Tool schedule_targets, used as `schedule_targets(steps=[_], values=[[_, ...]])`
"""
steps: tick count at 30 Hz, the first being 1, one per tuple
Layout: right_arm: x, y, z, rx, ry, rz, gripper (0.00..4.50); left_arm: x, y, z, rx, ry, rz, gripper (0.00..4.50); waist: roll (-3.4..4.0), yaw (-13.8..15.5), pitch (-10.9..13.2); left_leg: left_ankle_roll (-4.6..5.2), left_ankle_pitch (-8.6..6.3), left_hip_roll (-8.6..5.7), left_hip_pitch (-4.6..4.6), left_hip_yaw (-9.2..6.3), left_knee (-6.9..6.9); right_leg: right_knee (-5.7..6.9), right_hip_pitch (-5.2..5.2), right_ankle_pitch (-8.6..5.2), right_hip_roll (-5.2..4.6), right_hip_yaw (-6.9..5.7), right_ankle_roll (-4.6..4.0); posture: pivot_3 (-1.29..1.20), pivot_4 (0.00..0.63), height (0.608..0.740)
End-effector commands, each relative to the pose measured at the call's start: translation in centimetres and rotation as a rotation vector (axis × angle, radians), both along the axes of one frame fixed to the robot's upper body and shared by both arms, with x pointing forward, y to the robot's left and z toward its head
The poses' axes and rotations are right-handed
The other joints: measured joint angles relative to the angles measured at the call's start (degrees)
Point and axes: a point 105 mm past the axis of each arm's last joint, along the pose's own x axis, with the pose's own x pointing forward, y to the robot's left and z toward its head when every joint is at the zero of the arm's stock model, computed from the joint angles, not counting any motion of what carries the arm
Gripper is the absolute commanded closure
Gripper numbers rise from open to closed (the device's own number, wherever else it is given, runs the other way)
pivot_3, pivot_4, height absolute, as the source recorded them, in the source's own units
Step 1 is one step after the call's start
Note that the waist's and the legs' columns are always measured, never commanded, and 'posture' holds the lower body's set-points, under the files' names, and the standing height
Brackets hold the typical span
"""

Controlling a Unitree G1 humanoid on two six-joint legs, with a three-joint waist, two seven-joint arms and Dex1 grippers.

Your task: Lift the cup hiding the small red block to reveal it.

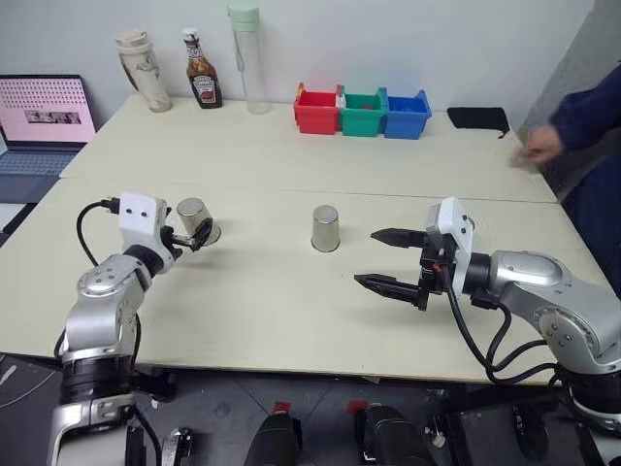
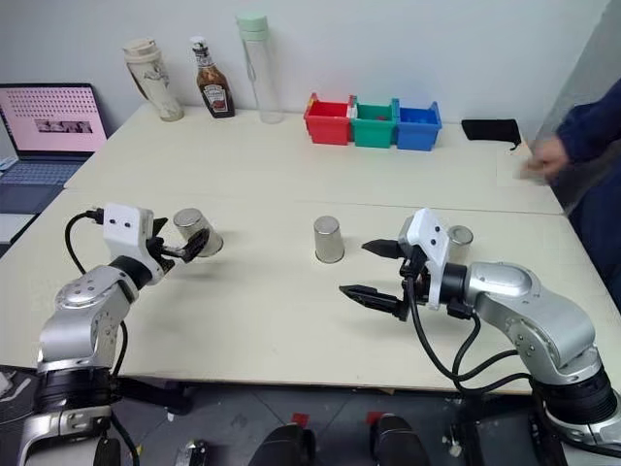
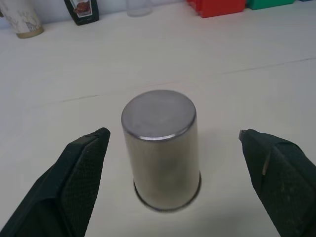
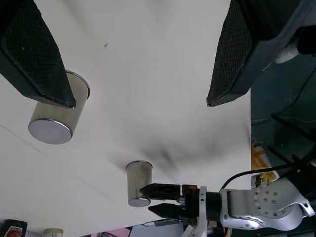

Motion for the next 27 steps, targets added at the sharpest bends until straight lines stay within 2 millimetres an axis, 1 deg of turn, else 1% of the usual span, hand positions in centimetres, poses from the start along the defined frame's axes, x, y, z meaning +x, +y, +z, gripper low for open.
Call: schedule_targets(steps=[1, 5, 7, 9, 10, 12, 14, 15, 16, 17, 18, 19, 20, 22, 23, 25, 27], values=[[-0.4, -0.3, 1.2, -0.005, -0.060, -0.020, 0.00, 0.9, 0.0, 0.2, 0.032, -0.022, 0.006, 0.03, 0.00, -0.05, 0.00, 0.00, 0.00, 0.00, -0.01, 0.00, 0.00, 0.00, -0.01, 0.00, 0.00, 0.00, 0.00, 0.00, 0.150, 0.740], [-0.2, -0.9, 1.6, -0.011, -0.068, -0.066, 0.00, 2.1, -0.3, -0.5, 0.025, -0.005, -0.001, 0.03, -0.01, 0.01, 0.00, 0.00, 0.00, -0.01, -0.01, -0.01, 0.01, 0.00, 0.00, 0.00, -0.01, 0.00, 0.00, 0.00, 0.150, 0.740], [-0.2, -1.1, 1.7, -0.017, -0.071, -0.083, 0.00, 2.8, 0.3, -0.7, 0.016, -0.002, 0.040, 0.03, -0.01, 0.09, 0.00, 0.00, 0.00, -0.01, -0.02, -0.04, 0.04, 0.01, 0.00, 0.00, -0.02, -0.03, 0.00, 0.00, 0.150, 0.740], [-0.1, -1.4, 1.7, -0.029, -0.074, -0.098, 0.00, 3.2, 0.6, -0.8, 0.013, -0.005, 0.054, 0.42, -0.02, 0.08, -0.01, 0.00, 0.00, -0.03, -0.01, -0.04, 0.05, 0.02, 0.02, 0.01, -0.01, -0.04, 0.00, 0.00, 0.150, 0.740], [0.0, -1.5, 1.7, -0.033, -0.075, -0.104, 0.00, 3.3, 0.5, -0.9, 0.014, -0.007, 0.048, 0.52, -0.04, 0.07, -0.02, 0.00, 0.00, -0.02, -0.02, -0.03, 0.05, 0.01, 0.02, 0.01, -0.01, -0.05, 0.01, 0.00, 0.150, 0.740], [0.0, -1.7, 1.8, -0.027, -0.070, -0.117, 0.00, 3.5, 0.2, -0.9, -0.001, -0.013, 0.026, 1.00, -0.04, 0.07, -0.02, 0.00, 0.00, -0.04, -0.02, -0.01, 0.04, 0.01, 0.01, 0.01, -0.02, -0.05, 0.01, 0.00, 0.150, 0.740], [0.1, -1.8, 1.9, -0.027, -0.066, -0.123, 0.00, 3.6, -0.1, -1.0, -0.009, -0.016, 0.006, 1.36, -0.04, 0.01, -0.02, 0.00, 0.00, -0.04, -0.02, 0.00, 0.03, 0.00, 0.00, 0.01, -0.02, -0.04, 0.01, 0.00, 0.150, 0.740], [0.2, -1.9, 1.9, -0.028, -0.066, -0.126, 0.00, 3.6, -0.3, -1.0, -0.014, -0.018, -0.012, 1.61, -0.04, 0.04, -0.02, 0.00, 0.00, -0.04, -0.03, 0.01, 0.03, -0.01, 0.00, 0.01, -0.04, -0.04, 0.01, 0.00, 0.150, 0.740], [0.2, -1.9, 2.0, -0.028, -0.065, -0.127, 0.00, 3.6, -0.5, -1.0, -0.017, -0.019, -0.024, 1.76, -0.04, 0.05, -0.02, 0.00, 0.00, -0.04, -0.04, -0.02, 0.03, 0.00, 0.00, 0.01, -0.05, -0.03, 0.01, 0.00, 0.150, 0.740], [0.2, -1.9, 2.0, -0.029, -0.065, -0.129, 0.00, 3.6, -0.6, -1.0, -0.019, -0.022, -0.028, 1.78, -0.04, 0.05, -0.02, 0.00, 0.00, -0.04, -0.03, -0.03, 0.03, 0.00, 0.00, 0.01, -0.05, -0.03, 0.01, 0.00, 0.150, 0.740], [0.3, -2.0, 2.1, -0.028, -0.067, -0.132, 0.00, 3.7, -0.6, -0.6, -0.022, -0.036, -0.030, 1.78, -0.04, 0.04, -0.02, 0.00, 0.00, -0.03, -0.03, -0.03, 0.03, 0.01, 0.00, 0.01, -0.05, -0.03, 0.01, 0.00, 0.150, 0.740], [0.4, -2.0, 2.1, -0.029, -0.070, -0.133, 0.00, 3.7, -0.6, 0.2, -0.029, -0.059, -0.025, 1.78, -0.04, 0.03, -0.02, 0.00, 0.00, -0.03, -0.03, -0.03, 0.03, 0.01, 0.00, 0.01, -0.05, -0.03, 0.01, 0.00, 0.150, 0.740], [0.5, -2.0, 2.2, -0.034, -0.074, -0.132, 0.00, 3.7, -0.5, 1.1, -0.047, -0.082, -0.018, 1.78, -0.04, 0.03, -0.02, 0.00, 0.00, -0.03, -0.03, -0.03, 0.03, 0.01, 0.00, 0.01, -0.05, -0.03, 0.01, 0.00, 0.150, 0.740], [0.4, -1.8, 2.1, -0.038, -0.071, -0.122, 0.00, 3.4, -0.2, 3.7, -0.111, -0.131, -0.020, 1.78, -0.05, 0.01, -0.02, 0.00, 0.00, -0.03, -0.04, -0.03, 0.06, 0.02, 0.00, 0.02, -0.05, -0.03, 0.01, 0.00, 0.150, 0.740], [0.4, -1.7, 2.1, -0.037, -0.068, -0.118, 0.00, 3.1, -0.2, 4.4, -0.128, -0.142, -0.025, 1.78, -0.08, -0.05, 0.00, 0.00, 0.00, -0.03, -0.06, -0.04, 0.07, 0.02, -0.01, 0.02, -0.05, -0.03, 0.01, 0.00, 0.150, 0.740], [0.3, -1.4, 2.3, -0.011, -0.055, -0.111, 0.00, 2.1, 0.9, 6.1, -0.140, -0.146, -0.012, 1.78, -0.09, -0.10, -0.01, 0.00, 0.00, -0.02, -0.12, -0.11, 0.12, 0.03, -0.02, 0.02, -0.05, -0.04, 0.01, 0.00, 0.150, 0.740], [0.3, -1.2, 2.4, 0.006, -0.047, -0.108, 0.00, 1.3, 2.0, 6.9, -0.138, -0.138, 0.018, 1.78, -0.09, -0.33, -0.01, 0.00, 0.00, -0.01, -0.12, -0.12, 0.11, 0.04, -0.02, 0.02, -0.05, -0.03, 0.01, 0.00, 0.150, 0.740]])
